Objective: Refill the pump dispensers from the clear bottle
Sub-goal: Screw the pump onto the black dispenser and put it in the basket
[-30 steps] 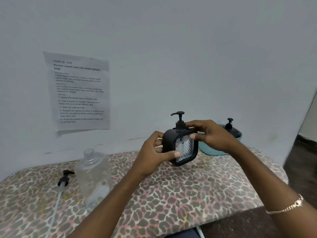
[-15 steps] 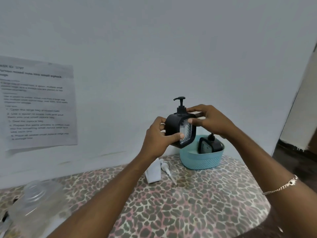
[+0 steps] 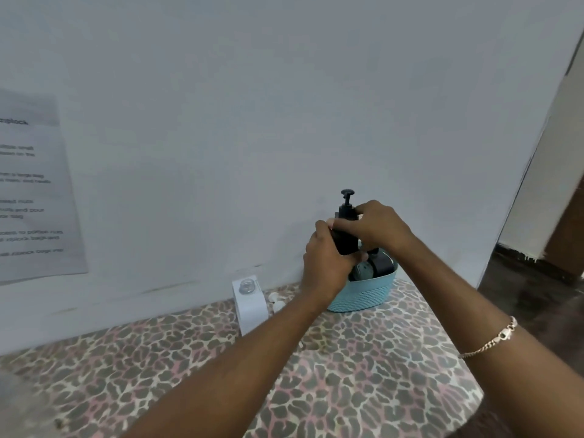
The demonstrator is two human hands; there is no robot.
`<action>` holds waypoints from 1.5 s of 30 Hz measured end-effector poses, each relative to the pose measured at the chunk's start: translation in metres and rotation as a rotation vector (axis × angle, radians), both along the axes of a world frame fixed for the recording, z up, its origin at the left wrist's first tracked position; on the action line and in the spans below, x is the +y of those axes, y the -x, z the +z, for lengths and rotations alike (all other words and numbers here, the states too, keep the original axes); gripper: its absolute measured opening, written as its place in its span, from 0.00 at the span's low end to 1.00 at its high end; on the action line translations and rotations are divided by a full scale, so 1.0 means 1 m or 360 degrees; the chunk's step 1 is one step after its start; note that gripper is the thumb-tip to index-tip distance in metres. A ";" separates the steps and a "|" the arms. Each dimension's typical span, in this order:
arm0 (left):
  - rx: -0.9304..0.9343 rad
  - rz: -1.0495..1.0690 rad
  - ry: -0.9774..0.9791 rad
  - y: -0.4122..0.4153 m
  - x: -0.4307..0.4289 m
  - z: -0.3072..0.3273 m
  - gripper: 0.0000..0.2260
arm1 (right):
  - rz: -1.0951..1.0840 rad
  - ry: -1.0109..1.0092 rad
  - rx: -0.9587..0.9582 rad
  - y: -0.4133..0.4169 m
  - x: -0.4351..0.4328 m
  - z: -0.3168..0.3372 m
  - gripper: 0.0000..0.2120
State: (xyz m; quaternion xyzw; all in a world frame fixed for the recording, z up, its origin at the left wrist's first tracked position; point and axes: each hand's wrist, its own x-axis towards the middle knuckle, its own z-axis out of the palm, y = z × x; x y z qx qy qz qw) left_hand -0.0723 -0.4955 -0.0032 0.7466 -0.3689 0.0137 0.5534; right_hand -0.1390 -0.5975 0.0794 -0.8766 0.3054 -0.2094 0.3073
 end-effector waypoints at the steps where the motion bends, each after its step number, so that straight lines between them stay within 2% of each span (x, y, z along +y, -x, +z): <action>1: 0.0006 -0.0002 -0.0015 0.000 -0.005 -0.005 0.31 | -0.0001 0.0010 0.0029 -0.001 -0.004 -0.004 0.20; 4: 0.0023 -0.0016 -0.0090 0.000 -0.016 -0.016 0.31 | -0.0083 0.0058 0.0067 -0.007 -0.013 -0.014 0.23; 8: 0.0047 -0.0062 -0.0160 -0.007 -0.026 -0.026 0.22 | -0.0157 0.0114 0.0055 -0.012 -0.020 -0.029 0.19; 17: 0.0006 -0.0191 -0.0365 -0.027 -0.034 -0.036 0.06 | -0.0198 0.0114 0.0004 -0.012 -0.025 -0.070 0.18; 22: -0.0044 -0.0210 -0.0452 -0.032 -0.038 -0.040 0.03 | -0.0267 0.0240 -0.0012 -0.009 -0.025 -0.087 0.17; 28: -0.0087 -0.0152 -0.0651 -0.031 -0.047 -0.041 0.03 | -0.0293 0.0302 0.0031 -0.008 -0.024 -0.102 0.11; 35: -0.0130 -0.0073 -0.0864 -0.035 -0.054 -0.046 0.17 | -0.0296 0.0476 0.0096 -0.013 -0.023 -0.115 0.10; 45: -0.0315 -0.0261 -0.1300 -0.034 -0.054 -0.031 0.14 | -0.0281 0.0605 0.0108 -0.015 -0.029 -0.136 0.13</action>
